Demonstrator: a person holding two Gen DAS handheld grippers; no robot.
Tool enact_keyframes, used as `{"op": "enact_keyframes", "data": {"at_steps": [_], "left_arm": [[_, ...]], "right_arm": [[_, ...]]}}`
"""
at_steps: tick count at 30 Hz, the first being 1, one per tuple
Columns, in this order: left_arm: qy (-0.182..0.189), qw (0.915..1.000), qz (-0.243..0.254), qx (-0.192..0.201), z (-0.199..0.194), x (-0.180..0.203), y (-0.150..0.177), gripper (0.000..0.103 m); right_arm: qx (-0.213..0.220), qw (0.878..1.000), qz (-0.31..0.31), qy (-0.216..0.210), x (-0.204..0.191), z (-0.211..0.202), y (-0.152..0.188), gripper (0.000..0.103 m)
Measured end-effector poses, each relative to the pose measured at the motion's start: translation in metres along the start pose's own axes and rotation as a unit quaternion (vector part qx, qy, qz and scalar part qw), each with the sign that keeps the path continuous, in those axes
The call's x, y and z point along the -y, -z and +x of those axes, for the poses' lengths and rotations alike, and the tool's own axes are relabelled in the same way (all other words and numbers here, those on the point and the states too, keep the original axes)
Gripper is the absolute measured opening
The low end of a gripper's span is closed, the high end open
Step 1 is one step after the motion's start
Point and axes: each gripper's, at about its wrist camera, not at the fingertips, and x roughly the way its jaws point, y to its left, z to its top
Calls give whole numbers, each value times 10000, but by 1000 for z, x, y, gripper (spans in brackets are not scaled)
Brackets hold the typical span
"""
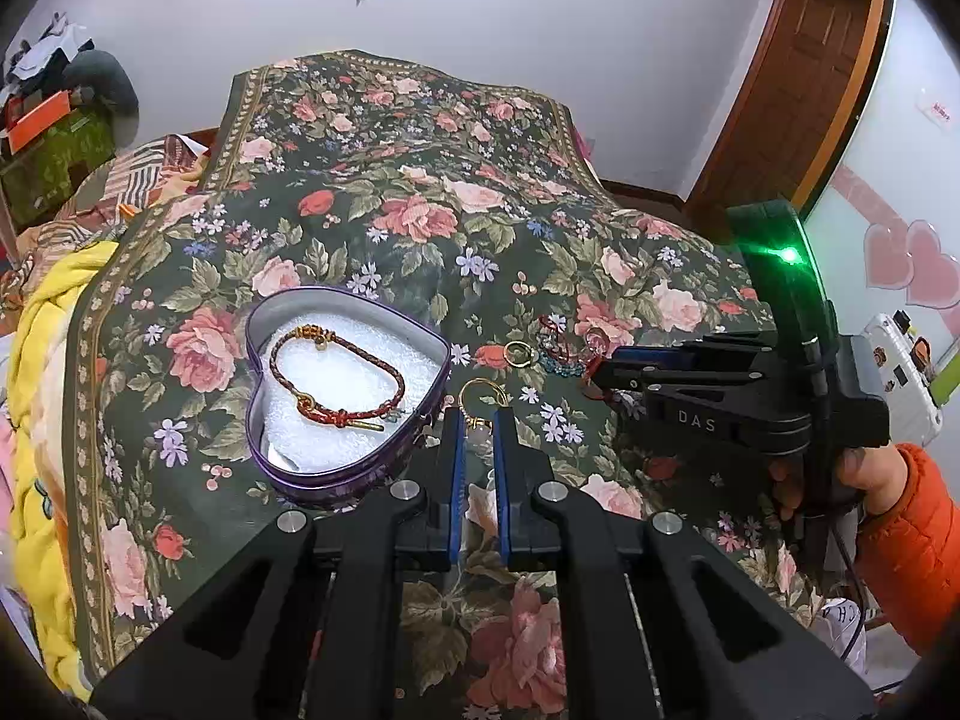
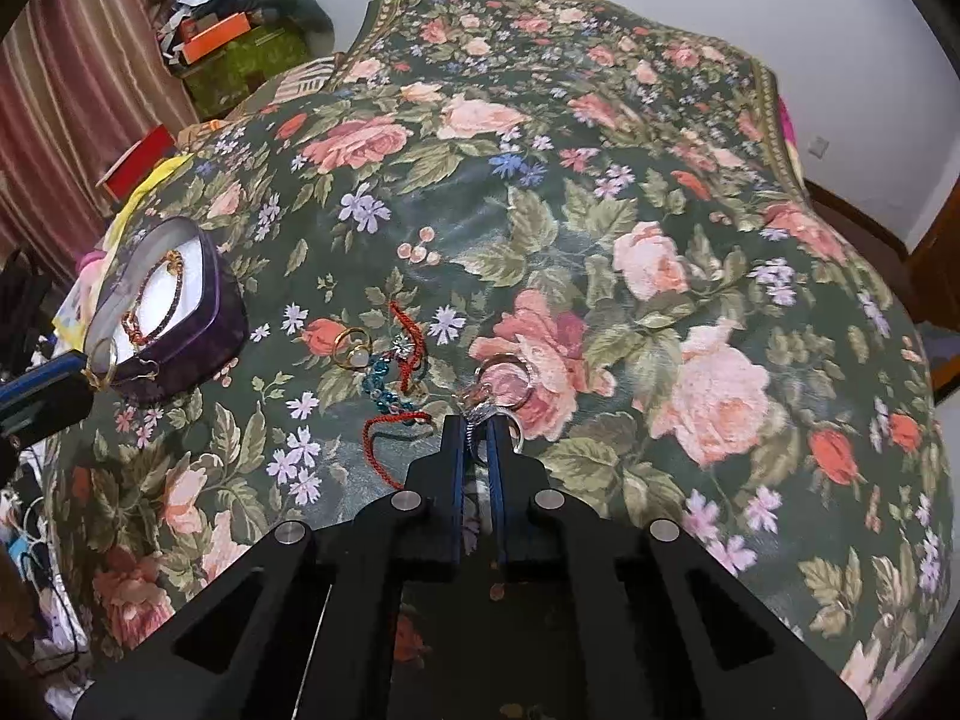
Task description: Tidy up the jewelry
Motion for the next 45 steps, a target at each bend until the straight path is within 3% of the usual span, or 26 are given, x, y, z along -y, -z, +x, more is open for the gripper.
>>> {"op": "enact_keyframes", "data": {"at_steps": [8, 13, 14, 18, 19, 27, 33, 41, 45], "left_arm": [[-28, 9999, -31, 140, -14, 0, -3, 7], [-35, 9998, -66, 189, -20, -1, -4, 7], [-41, 9998, -74, 198, -21, -1, -3, 7], [-63, 9997, -95, 222, -24, -1, -2, 7], [-67, 9997, -101, 226, -24, -1, -2, 7], [-108, 9996, -178, 211, -24, -10, 0, 7], [-92, 9995, -251, 180, -17, -16, 0, 7], [-63, 9994, -325, 122, -9, -20, 0, 7], [-66, 9994, -300, 161, -11, -20, -1, 7]], "right_arm": [[152, 9999, -51, 29, -2, -18, 12, 5], [41, 9997, -73, -229, -4, -25, 11, 6], [-2, 9997, -79, -226, -4, -24, 10, 7], [-186, 9995, -228, 68, -6, -11, 5, 27], [-223, 9995, -233, 71, -5, -9, 5, 28], [-310, 9987, -329, 215, -1, 8, -8, 28], [-285, 9992, -291, 58, 1, 14, -13, 28], [-102, 9997, -207, 113, 1, 5, -9, 11], [11, 9996, -244, 133, -2, -3, -6, 11]]}}
